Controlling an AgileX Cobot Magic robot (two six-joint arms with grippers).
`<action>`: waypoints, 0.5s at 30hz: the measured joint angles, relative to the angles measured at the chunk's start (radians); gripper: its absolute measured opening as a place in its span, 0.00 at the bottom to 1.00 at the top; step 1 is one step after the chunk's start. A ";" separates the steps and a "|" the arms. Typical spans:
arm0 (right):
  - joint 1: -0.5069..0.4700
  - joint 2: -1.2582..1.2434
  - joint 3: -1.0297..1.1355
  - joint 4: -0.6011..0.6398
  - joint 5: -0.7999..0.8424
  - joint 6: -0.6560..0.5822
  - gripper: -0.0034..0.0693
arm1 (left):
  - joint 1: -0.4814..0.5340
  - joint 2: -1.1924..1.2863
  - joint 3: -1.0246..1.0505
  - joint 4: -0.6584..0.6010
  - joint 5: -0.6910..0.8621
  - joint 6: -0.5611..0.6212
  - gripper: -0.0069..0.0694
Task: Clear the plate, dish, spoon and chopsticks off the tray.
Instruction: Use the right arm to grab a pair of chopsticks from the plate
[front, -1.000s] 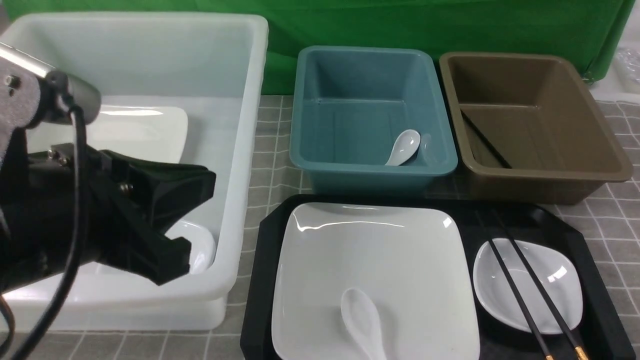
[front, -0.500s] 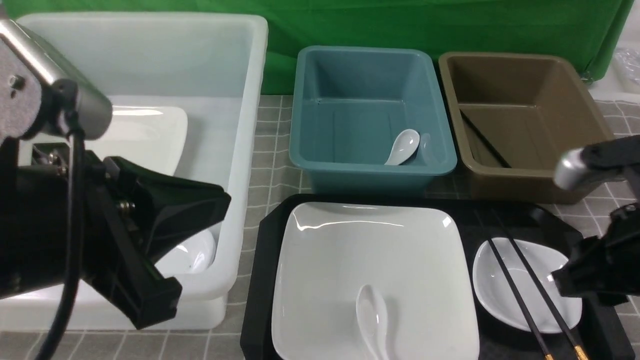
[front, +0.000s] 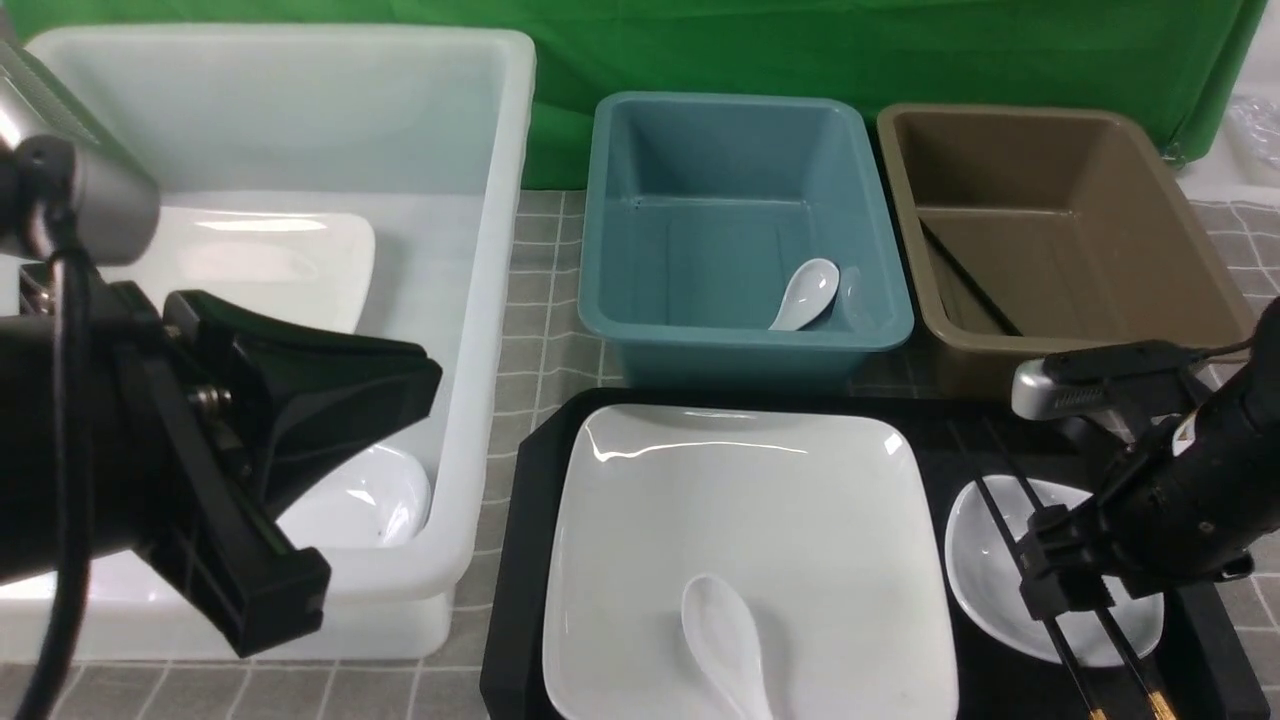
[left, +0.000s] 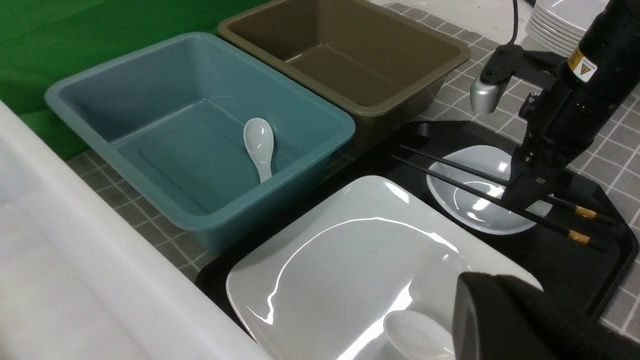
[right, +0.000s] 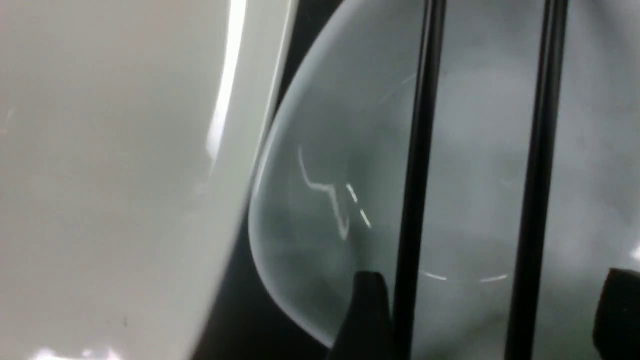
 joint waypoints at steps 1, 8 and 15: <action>0.000 0.006 0.000 0.001 -0.004 0.000 0.86 | 0.000 0.000 0.000 0.000 -0.001 0.000 0.10; 0.000 0.053 0.000 -0.003 -0.039 -0.009 0.80 | 0.000 0.000 0.000 0.000 -0.007 0.000 0.10; 0.000 0.095 0.000 -0.019 -0.044 -0.015 0.60 | 0.000 0.000 0.000 0.000 -0.007 0.000 0.10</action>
